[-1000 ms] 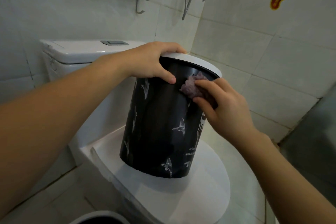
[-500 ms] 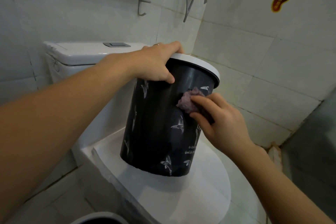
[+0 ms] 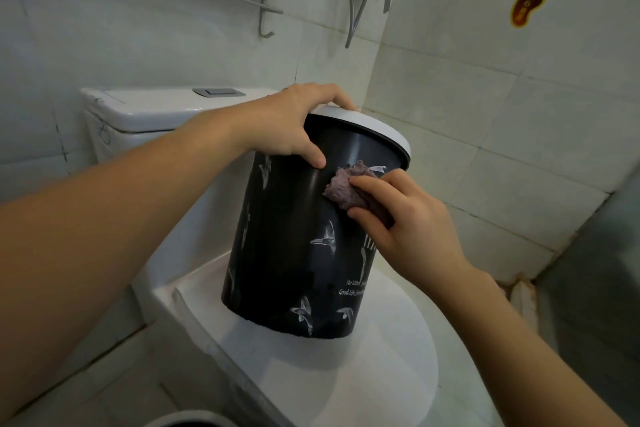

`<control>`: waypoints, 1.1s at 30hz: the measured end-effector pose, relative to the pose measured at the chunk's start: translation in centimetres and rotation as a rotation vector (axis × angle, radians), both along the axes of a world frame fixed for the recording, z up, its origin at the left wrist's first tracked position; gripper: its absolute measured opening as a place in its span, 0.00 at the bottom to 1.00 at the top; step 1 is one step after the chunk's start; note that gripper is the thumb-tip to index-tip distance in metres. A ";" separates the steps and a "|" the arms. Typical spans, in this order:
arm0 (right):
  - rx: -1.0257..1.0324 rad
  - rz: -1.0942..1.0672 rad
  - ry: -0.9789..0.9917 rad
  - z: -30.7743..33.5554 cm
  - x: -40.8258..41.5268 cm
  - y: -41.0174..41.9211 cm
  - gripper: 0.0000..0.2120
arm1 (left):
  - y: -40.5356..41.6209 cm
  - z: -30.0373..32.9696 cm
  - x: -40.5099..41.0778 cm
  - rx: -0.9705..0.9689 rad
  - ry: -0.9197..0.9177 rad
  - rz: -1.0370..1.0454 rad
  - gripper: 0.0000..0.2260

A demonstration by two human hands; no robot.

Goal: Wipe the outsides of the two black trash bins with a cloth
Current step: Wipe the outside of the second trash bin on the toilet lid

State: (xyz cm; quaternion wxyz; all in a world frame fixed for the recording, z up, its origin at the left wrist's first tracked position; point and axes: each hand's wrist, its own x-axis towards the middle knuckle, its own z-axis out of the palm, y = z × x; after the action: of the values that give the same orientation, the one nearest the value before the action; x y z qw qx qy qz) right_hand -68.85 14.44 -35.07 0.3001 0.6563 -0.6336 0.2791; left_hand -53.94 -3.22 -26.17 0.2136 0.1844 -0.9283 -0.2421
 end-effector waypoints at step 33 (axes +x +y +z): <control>0.017 0.063 0.059 -3.0 1.3 1.0 0.14 | 0.9 0.2 -0.5 -0.155 -0.069 0.099 0.35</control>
State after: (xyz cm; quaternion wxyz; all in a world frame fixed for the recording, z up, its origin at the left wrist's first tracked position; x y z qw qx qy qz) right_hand -67.56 15.44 -38.11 0.3043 0.6862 -0.6059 0.2634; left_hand -54.41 -2.32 -26.00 0.2069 0.2210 -0.9408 -0.1523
